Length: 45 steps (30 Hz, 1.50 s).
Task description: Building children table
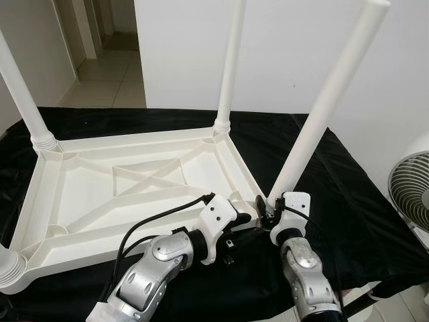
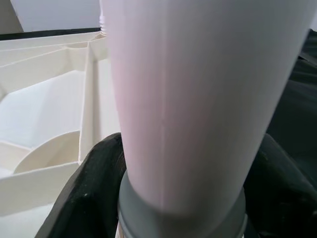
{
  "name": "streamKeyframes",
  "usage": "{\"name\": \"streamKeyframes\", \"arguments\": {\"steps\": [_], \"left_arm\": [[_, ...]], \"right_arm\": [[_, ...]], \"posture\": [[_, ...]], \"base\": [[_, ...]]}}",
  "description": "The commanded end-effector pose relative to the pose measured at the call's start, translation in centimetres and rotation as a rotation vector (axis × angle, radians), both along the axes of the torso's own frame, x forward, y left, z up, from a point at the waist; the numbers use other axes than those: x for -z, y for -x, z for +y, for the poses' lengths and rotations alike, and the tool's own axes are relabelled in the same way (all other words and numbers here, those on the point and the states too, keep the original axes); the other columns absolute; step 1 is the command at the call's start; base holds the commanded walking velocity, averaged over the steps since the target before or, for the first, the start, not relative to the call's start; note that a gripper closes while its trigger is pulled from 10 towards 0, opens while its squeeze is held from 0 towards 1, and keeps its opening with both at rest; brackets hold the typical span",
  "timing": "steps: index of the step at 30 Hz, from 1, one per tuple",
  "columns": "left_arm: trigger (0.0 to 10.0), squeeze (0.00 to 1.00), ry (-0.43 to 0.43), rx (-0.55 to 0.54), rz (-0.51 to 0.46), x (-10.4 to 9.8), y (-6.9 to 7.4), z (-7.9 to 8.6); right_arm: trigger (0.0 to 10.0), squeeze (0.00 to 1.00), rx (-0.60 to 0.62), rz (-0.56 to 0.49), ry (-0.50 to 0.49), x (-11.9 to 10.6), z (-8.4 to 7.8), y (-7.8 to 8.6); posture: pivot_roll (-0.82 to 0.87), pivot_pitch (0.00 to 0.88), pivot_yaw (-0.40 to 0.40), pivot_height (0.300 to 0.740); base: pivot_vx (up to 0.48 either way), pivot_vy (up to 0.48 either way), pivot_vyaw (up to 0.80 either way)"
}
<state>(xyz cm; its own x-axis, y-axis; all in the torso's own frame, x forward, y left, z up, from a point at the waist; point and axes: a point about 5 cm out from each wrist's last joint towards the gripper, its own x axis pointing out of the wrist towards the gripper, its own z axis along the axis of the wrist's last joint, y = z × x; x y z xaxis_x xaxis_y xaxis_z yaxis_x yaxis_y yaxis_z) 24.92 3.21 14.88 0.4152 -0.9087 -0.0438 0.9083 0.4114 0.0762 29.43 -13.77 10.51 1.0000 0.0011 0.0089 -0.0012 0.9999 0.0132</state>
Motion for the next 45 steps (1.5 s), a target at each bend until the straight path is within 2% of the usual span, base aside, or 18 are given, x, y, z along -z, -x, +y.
{"name": "streamKeyframes", "arguments": {"steps": [1,9,10,15,21,26,27,30,38,40,45], "left_arm": [[10.0,0.00,-0.002,0.020,0.003,0.1,0.2,-0.3],[10.0,0.00,-0.004,0.025,0.000,0.1,0.2,-0.3],[10.0,0.00,-0.005,0.025,0.000,0.1,0.2,-0.3],[10.0,0.00,-0.005,0.027,0.000,0.2,0.3,-0.3],[10.0,0.00,-0.005,0.026,0.000,0.2,0.3,-0.3],[10.0,0.00,-0.004,0.026,0.000,0.2,0.3,-0.3],[10.0,0.00,-0.005,0.026,-0.001,0.1,0.3,-0.3],[10.0,0.00,-0.007,0.026,-0.002,0.1,0.2,-0.2],[10.0,0.00,-0.009,0.022,-0.002,0.0,0.1,0.0],[10.0,0.00,-0.008,0.016,-0.003,0.0,0.0,0.1],[10.0,0.00,-0.007,0.013,-0.004,-0.1,-0.1,0.1]], "right_arm": [[10.0,0.00,0.027,0.074,-0.008,1.4,-0.3,0.5],[10.0,0.00,0.000,0.080,0.018,1.4,-0.4,0.5],[10.0,1.00,-0.005,0.077,0.014,1.4,-0.4,0.5],[10.0,1.00,-0.019,0.061,0.006,1.1,-0.3,0.6],[10.0,1.00,-0.181,0.004,-0.011,0.2,-1.0,0.8],[10.0,1.00,-0.212,-0.004,0.001,0.1,-1.3,0.8],[10.0,0.00,-0.288,-0.012,0.013,-0.3,-1.6,0.6],[10.0,0.00,-0.451,-0.037,0.059,-1.2,-2.7,0.1],[10.0,0.00,-0.534,-0.048,0.111,-1.6,-3.5,-0.6],[10.0,0.00,-0.588,-0.028,0.141,-1.4,-3.8,-1.4],[10.0,0.00,-0.660,-0.015,0.172,-1.2,-3.1,-2.3]], "posture": [[-0.01,0.000,-0.050,0.740],[0.00,0.000,-0.057,0.740],[0.00,0.000,-0.057,0.740],[0.00,0.000,-0.057,0.740],[-0.01,0.000,-0.057,0.740],[-0.01,0.000,-0.057,0.740],[-0.01,0.000,-0.052,0.740],[0.00,0.000,-0.047,0.740],[0.00,0.000,-0.040,0.740],[0.00,0.000,-0.038,0.740],[0.01,0.000,-0.034,0.740]], "base": [[0.000,0.000,0.00],[0.000,0.000,0.00],[0.000,0.000,0.00],[0.000,0.000,0.00],[0.000,0.000,0.00],[0.000,0.000,0.00],[0.000,0.000,0.00],[0.000,0.000,0.00],[0.000,0.000,0.00],[0.000,0.000,0.00],[0.000,0.000,0.00]]}}
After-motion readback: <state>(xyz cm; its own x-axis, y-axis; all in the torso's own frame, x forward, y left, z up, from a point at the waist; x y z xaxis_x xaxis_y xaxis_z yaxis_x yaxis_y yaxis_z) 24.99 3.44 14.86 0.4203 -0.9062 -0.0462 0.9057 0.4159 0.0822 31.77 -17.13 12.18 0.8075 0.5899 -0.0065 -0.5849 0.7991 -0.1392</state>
